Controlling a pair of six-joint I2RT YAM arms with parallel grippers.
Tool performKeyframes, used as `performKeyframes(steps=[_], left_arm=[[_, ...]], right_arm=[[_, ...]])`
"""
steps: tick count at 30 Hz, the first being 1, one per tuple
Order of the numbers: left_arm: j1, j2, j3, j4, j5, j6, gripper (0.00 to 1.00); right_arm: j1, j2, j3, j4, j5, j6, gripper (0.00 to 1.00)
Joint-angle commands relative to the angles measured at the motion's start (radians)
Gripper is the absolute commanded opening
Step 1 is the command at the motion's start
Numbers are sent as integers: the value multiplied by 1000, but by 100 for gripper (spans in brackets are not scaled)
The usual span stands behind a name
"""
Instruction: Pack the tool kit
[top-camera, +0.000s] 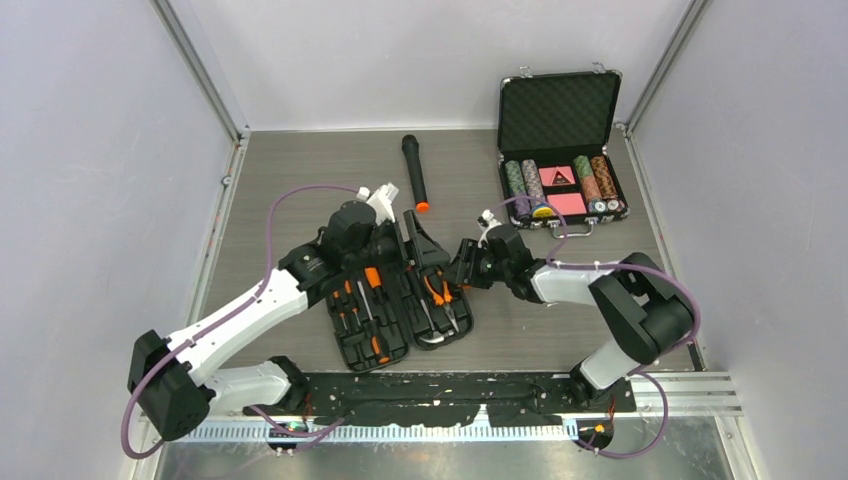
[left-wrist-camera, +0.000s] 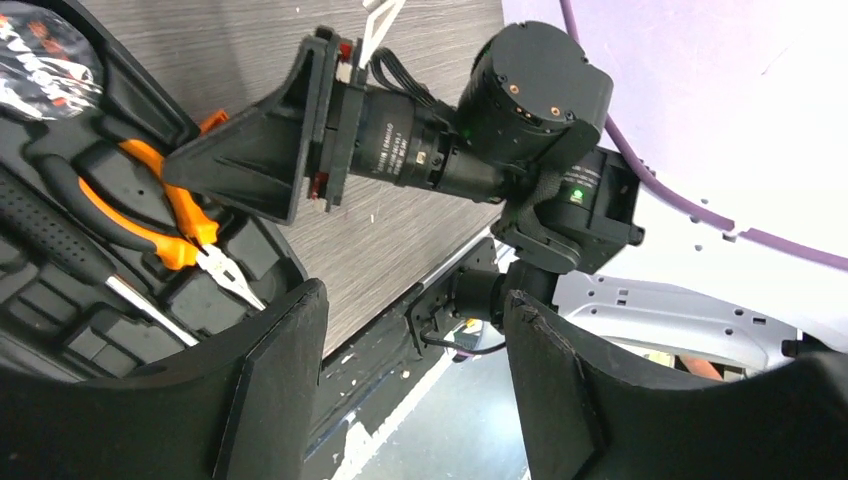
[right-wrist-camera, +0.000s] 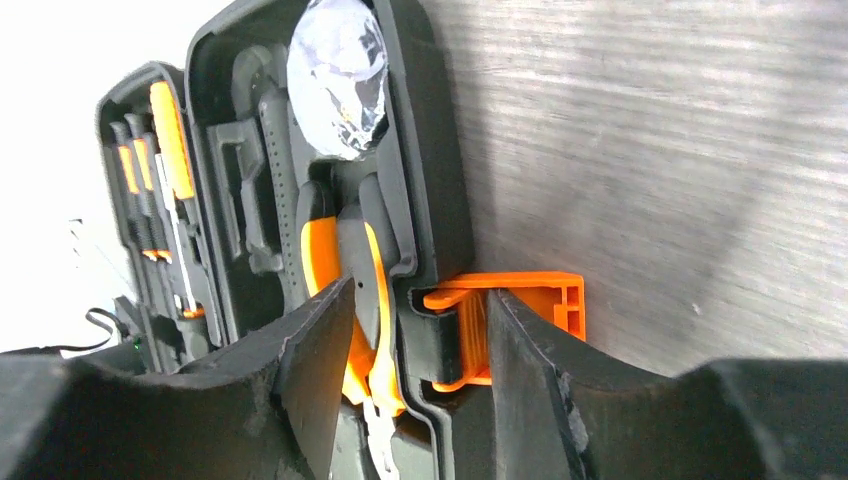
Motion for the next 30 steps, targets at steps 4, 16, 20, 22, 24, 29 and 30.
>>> performKeyframes(steps=[4,16,20,22,24,29,30], left_arm=[[-1,-52,65,-30,-121,92,67],[350,-449,-403,-377,-285,135,74],[436,-535,-528,-418,-280,143,69],[447,-556,-576,-390,-278,138,66],[450,-545,-606,-350,-277,131,62],[451,-406,-612,-255,-161,131,47],[451,-391,-603,-248,-135,133,44]], right_arm=[[-37,-215,-4,-203,107,-91,58],[-38,-110,39,-213,-26,-150,54],[-37,-64,43,-183,-83,-143,53],[-35,-48,41,-170,-99,-138,51],[-35,-34,38,-157,-111,-130,49],[-32,-6,27,-132,-129,-105,44],[-32,-3,25,-131,-130,-101,44]])
